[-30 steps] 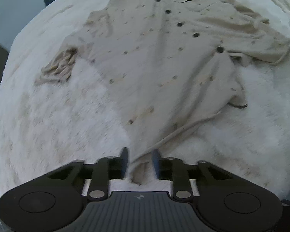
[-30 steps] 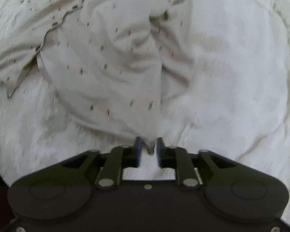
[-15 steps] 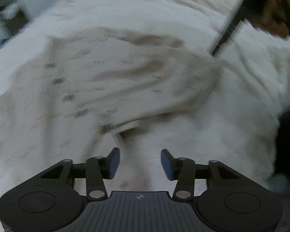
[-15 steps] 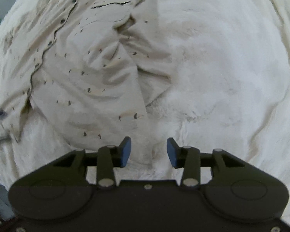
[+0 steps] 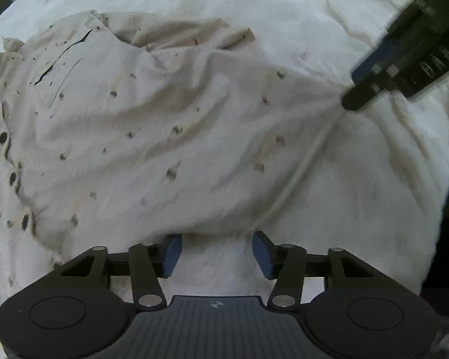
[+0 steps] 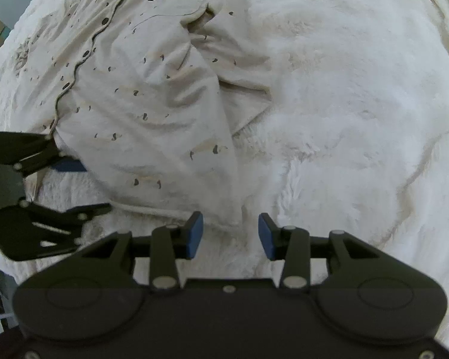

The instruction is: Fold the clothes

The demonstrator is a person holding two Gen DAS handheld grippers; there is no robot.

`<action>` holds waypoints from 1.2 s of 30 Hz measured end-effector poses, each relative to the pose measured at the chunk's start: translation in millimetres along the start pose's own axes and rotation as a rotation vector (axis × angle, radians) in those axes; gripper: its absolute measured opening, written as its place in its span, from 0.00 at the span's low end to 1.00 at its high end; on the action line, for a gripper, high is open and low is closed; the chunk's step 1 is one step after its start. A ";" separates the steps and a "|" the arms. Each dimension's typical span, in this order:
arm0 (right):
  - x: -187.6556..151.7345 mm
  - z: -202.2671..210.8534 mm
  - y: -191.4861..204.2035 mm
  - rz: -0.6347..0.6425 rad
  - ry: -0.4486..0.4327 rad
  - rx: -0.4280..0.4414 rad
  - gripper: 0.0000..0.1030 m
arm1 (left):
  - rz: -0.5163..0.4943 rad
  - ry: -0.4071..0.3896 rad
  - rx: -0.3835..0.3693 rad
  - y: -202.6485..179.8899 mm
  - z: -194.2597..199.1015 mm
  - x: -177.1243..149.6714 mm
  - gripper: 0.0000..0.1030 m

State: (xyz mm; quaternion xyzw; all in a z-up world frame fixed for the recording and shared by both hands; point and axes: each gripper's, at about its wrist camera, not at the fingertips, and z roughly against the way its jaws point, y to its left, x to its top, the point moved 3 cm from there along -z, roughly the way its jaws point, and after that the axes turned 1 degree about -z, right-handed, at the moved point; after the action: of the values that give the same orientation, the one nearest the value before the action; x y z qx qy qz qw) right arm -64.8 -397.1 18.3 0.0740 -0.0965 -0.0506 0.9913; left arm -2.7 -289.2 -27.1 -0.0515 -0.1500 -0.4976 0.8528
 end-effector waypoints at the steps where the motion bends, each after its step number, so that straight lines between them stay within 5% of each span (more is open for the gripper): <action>1: -1.3 0.9 -1.8 -0.006 -0.001 0.000 0.39 | 0.000 -0.014 0.018 -2.4 -1.5 6.5 0.48; 2: -2.3 1.8 -4.1 -0.013 -0.002 0.000 0.39 | 0.001 -0.026 0.015 -2.7 -1.0 9.6 0.46; 4: -3.1 2.7 -7.7 -0.021 -0.004 -0.003 0.39 | 0.013 -0.087 0.000 0.2 4.5 19.3 0.08; 5: -2.8 3.7 -10.1 -0.024 -0.007 -0.004 0.39 | 0.021 -0.109 0.020 7.4 8.7 27.3 0.02; 12: 3.7 10.2 -17.9 -0.034 -0.041 -0.004 0.39 | 0.194 -0.194 0.157 93.7 39.6 61.7 0.07; 15: 6.4 10.7 -14.9 -0.024 -0.044 0.007 0.39 | 0.270 -0.177 0.142 124.4 46.2 57.6 0.43; 21: 8.2 5.9 9.2 0.024 -0.034 0.055 0.39 | 0.395 -0.099 0.146 150.5 73.2 8.8 0.43; 23: 9.1 2.5 19.8 0.039 -0.030 0.068 0.39 | 0.350 -0.069 0.139 135.6 75.3 -6.3 0.37; 28: 19.2 -7.0 49.0 0.065 -0.024 0.108 0.39 | 0.039 0.016 0.103 62.5 66.7 -41.5 0.36; 32: 37.7 -24.2 82.9 0.116 -0.018 0.119 0.40 | 0.003 0.055 0.161 40.8 37.7 -58.2 0.24; 34: 45.8 -34.5 96.1 0.128 -0.013 0.116 0.40 | -0.032 0.070 0.234 40.2 22.9 -60.8 0.06; 36: 56.4 -47.7 105.8 0.106 -0.008 0.091 0.39 | -0.067 0.090 0.304 42.6 9.5 -62.1 0.06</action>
State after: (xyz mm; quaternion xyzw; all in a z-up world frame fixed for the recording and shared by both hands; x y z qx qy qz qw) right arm 8.8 -292.9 -1.1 0.1134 -0.1063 0.0060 0.9878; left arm 3.6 -213.9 -34.6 0.1054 -0.1867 -0.4993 0.8395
